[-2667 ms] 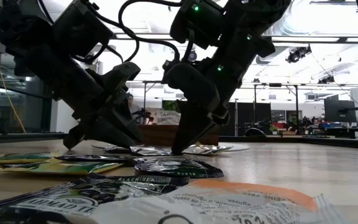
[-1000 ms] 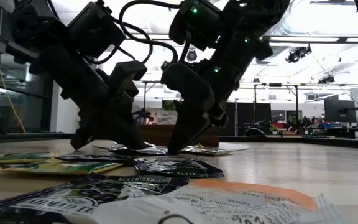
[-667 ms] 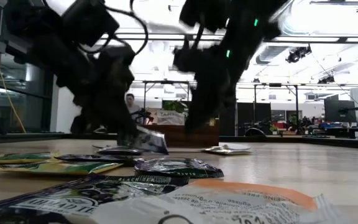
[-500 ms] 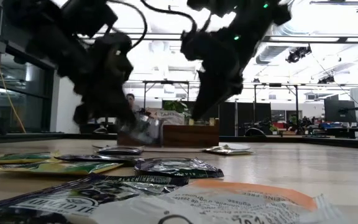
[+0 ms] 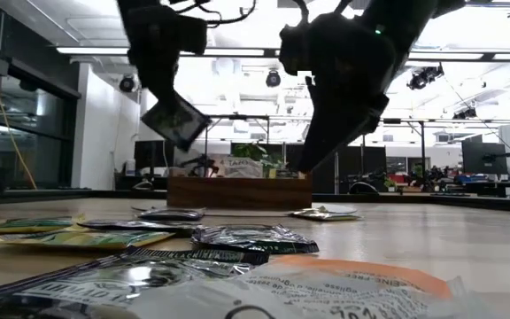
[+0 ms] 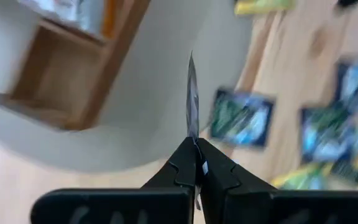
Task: Pick & Place Tea
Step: Put the purple tea bag into the left section of the wooden organizer
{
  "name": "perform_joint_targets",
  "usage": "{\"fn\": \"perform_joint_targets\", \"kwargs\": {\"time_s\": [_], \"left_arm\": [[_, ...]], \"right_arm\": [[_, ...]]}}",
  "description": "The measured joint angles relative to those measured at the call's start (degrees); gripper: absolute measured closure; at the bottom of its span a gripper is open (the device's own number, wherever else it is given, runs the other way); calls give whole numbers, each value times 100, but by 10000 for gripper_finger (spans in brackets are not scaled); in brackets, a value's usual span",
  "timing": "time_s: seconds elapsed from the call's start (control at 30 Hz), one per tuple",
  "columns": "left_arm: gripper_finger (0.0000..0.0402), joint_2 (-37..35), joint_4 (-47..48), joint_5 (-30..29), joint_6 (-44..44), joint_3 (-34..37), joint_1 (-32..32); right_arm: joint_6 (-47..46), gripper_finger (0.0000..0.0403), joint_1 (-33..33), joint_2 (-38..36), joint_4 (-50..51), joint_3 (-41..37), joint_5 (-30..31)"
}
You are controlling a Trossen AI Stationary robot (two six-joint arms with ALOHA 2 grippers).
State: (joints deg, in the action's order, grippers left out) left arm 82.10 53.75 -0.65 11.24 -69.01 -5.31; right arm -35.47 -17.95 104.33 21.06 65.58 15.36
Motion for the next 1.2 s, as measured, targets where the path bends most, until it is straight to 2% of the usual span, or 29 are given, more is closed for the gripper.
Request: {"fn": "perform_joint_targets", "kwargs": {"time_s": [0.23,0.3,0.4,0.47,0.83,1.0,1.2], "left_arm": [[401,783,1965,-190,-1870,-1849,-584],[401,1122,2223,-209,-2315,-2305,-723],[401,1563,2917,-309,-2906,-2754,-937],[401,1913,3045,-507,-3182,-3054,-1023],[401,3558,3454,-1605,-3211,-3622,-1229],[401,3822,3522,-1859,-3204,-3619,-1240],[401,3827,3568,-1839,-3199,-3635,-1232]], "right_arm": [[-292,403,-152,0,-439,-309,66],[-335,403,-176,0,-607,-419,63],[-420,403,-201,0,-744,-529,75],[-511,403,-200,0,-699,-592,76],[-613,403,-205,-4,-462,-734,69],[-768,403,-204,-4,-334,-734,59],[-993,403,-193,-7,-327,-732,59]]}}
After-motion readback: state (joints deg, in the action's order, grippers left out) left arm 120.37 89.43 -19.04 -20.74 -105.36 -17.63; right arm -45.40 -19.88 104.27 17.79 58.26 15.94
